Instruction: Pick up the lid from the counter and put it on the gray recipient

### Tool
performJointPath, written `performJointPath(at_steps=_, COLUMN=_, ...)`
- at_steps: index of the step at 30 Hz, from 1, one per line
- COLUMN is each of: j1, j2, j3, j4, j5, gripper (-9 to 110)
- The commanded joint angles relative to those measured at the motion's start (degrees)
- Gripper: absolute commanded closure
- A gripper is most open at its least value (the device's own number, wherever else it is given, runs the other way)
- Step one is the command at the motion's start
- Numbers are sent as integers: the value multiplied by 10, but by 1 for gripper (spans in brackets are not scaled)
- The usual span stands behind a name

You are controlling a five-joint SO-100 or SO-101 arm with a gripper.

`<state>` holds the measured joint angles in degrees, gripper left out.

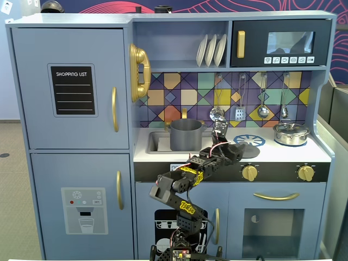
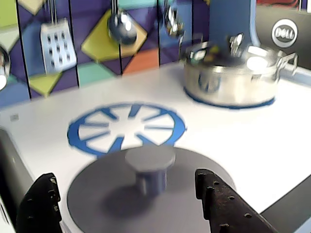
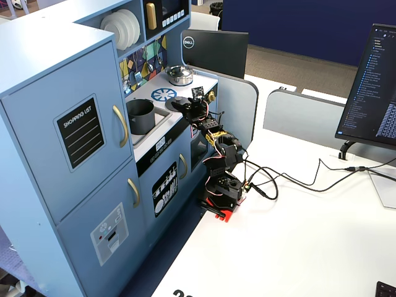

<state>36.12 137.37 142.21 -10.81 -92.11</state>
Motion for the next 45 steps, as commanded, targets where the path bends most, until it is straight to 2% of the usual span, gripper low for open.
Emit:
performJointPath(at_steps=1, j1=4, j2=-29, j3=-48, j4=-33, j5=-12, gripper=72)
performJointPath(at_steps=20, j1=-9, j2=-209, j3=-158, j4=-85, j5=-21, gripper=75)
performJointPath(at_steps=33, j1=-22, j2=-273, j3=-198, j4=-91, j5=-19, gripper=80)
performJointPath(at_steps=35, j1=-27, j2=-280, j3=-202, j4=-93, j5=-19, gripper=83)
performJointPath(at_steps=40, j1=-37, j2=-289, j3=-203, j4=-99, j5=-25, gripper=101)
performJointPath(at_steps=45, j1=-40, j2=-278, j3=-193, j4=-103, j5=-17, gripper=102)
